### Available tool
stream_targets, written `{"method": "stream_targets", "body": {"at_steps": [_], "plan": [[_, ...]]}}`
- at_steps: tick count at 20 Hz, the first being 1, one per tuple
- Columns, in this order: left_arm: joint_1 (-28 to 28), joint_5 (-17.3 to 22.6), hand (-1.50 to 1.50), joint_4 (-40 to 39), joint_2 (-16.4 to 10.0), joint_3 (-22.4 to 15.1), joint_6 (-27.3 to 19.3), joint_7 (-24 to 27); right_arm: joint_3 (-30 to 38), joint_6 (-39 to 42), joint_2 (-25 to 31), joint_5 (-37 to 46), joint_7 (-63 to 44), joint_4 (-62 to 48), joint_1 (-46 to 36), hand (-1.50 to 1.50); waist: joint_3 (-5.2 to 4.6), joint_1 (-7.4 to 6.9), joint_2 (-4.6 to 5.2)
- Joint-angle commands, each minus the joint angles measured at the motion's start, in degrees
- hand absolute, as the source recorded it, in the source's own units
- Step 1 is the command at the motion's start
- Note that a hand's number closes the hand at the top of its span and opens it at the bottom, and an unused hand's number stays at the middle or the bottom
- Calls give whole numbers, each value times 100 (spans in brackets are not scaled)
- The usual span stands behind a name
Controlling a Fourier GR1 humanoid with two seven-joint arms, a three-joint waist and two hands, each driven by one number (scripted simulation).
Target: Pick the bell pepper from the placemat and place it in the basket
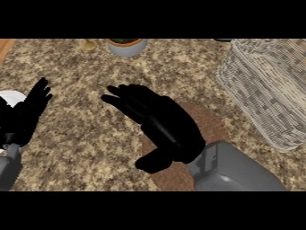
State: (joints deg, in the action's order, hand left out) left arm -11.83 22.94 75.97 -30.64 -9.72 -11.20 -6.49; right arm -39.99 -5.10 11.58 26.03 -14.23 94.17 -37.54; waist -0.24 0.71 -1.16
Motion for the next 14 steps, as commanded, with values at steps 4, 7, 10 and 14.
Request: {"method": "stream_targets", "body": {"at_steps": [4,7,10,14], "plan": [[189,-68,0,-121,3,76,-34,157,279,1418,610,959,-2706,366,-1221,-150,-14,148,-41],[110,-74,0,26,63,-1,9,13,721,2492,480,364,-3676,717,-1772,-150,5,51,18],[71,-107,0,-247,177,13,73,174,977,3592,602,-623,-4041,909,-1830,-150,5,92,55],[141,-150,0,235,172,27,-49,-39,1584,4293,774,-1653,-4534,1283,-1643,-150,23,-6,59]]}}
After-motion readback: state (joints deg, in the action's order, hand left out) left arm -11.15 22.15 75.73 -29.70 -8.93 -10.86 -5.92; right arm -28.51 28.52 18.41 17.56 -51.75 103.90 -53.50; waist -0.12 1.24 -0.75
